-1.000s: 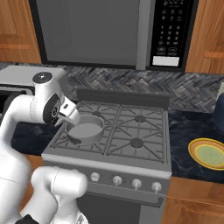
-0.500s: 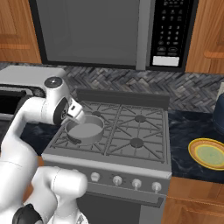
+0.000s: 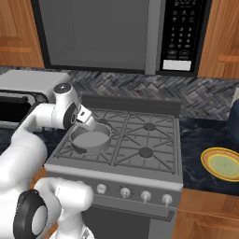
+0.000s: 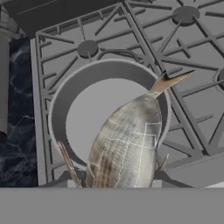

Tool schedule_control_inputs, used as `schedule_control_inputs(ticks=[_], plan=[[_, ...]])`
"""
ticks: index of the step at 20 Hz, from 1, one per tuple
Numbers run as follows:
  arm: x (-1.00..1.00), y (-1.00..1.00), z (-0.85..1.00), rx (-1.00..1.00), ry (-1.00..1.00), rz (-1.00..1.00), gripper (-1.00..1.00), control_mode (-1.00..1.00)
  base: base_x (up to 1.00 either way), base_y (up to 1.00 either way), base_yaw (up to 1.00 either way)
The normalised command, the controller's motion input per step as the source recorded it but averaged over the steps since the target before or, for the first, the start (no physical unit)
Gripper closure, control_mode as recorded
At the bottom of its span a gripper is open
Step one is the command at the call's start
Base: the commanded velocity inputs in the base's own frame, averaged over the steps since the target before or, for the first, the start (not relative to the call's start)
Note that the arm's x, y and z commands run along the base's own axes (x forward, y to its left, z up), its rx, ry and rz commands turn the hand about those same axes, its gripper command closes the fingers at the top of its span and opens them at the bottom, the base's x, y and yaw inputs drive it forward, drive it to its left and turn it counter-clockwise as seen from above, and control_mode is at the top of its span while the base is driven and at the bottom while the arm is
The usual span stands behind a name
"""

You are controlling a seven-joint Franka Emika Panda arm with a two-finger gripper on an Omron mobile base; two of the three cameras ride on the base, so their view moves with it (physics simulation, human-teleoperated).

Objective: Retrieve the frozen meat and place it in the pot on a burner. Then turn the burner on.

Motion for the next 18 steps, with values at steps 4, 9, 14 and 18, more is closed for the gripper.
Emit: schedule_control_inputs(ticks=[4,9,14,18], plan=[[0.13,0.00,-0.36,0.00,0.01,0.00,1.00,-1.00,0.00,0.00,0.00],[0.10,0.00,-0.31,0.00,0.00,0.00,1.00,-1.00,0.00,0.00,0.00],[0.21,0.00,-0.31,0.00,0.00,0.00,1.00,-1.00,0.00,0.00,0.00],[0.39,0.00,-0.19,0.00,0.00,0.00,1.00,-1.00,0.00,0.00,0.00]])
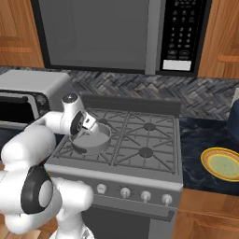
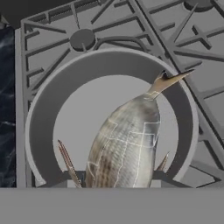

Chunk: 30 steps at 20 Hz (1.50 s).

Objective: Retrieve the frozen meat and place it in the pot on a burner. Then turn the burner on.

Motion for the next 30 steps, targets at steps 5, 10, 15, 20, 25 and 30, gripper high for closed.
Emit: schedule_control_inputs(ticks=[5,10,15,20,25,30], plan=[[0.46,0.00,-0.08,0.00,0.00,0.00,1.00,-1.00,0.00,0.00,0.00],[0.35,0.00,-0.07,0.00,0.00,0.00,1.00,-1.00,0.00,0.00,0.00],[0.03,0.00,-0.24,0.00,-0.02,0.00,1.00,-1.00,0.00,0.00,0.00],[0.00,0.00,-0.24,0.00,-0.01,0.00,1.00,-1.00,0.00,0.00,0.00],[0.02,0.00,-0.09,0.00,-0.05,0.00,1.00,-1.00,0.00,0.00,0.00],[0.13,0.00,-0.10,-0.02,-0.09,0.00,-1.00,-1.00,0.00,0.00,0.00]])
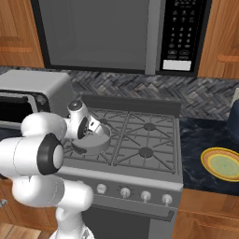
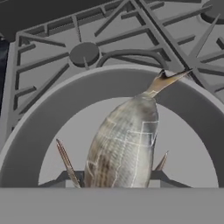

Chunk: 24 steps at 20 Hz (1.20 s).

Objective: Retrieve the frozen meat and place it in the pot on a burner. Then turn the burner on.

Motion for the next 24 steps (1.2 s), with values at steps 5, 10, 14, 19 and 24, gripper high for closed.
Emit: schedule_control_inputs(ticks=[5,10,14,19,24], plan=[[0.06,0.00,-0.03,0.00,-0.03,0.00,-1.00,-1.00,0.00,0.00,0.00],[0.00,0.00,0.02,0.00,0.01,0.00,-1.00,-1.00,0.00,0.00,0.00],[-0.13,0.03,0.71,0.00,-0.10,0.00,-1.00,-1.00,0.00,0.00,0.00],[-0.80,0.03,0.97,-0.01,-0.26,0.00,-1.00,-1.00,0.00,0.00,0.00],[-1.00,0.00,0.49,-0.02,-0.09,0.00,-1.00,-1.00,0.00,0.00,0.00]])
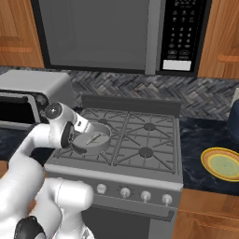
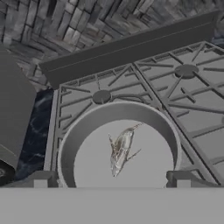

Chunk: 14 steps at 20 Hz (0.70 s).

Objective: Retrieve the frozen meat and place it in the pot on a burner. Then turn the burner on.

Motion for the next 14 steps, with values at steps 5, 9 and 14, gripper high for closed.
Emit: schedule_control_inputs(ticks=[5,9,14], plan=[[-1.00,0.00,0.77,0.00,-0.01,0.00,-1.00,-1.00,0.00,0.00,0.00],[-1.00,0.00,0.64,0.00,0.02,0.00,-1.00,-1.00,0.00,0.00,0.00],[-0.39,0.00,0.06,0.00,-0.03,0.00,-1.00,-1.00,0.00,0.00,0.00]])
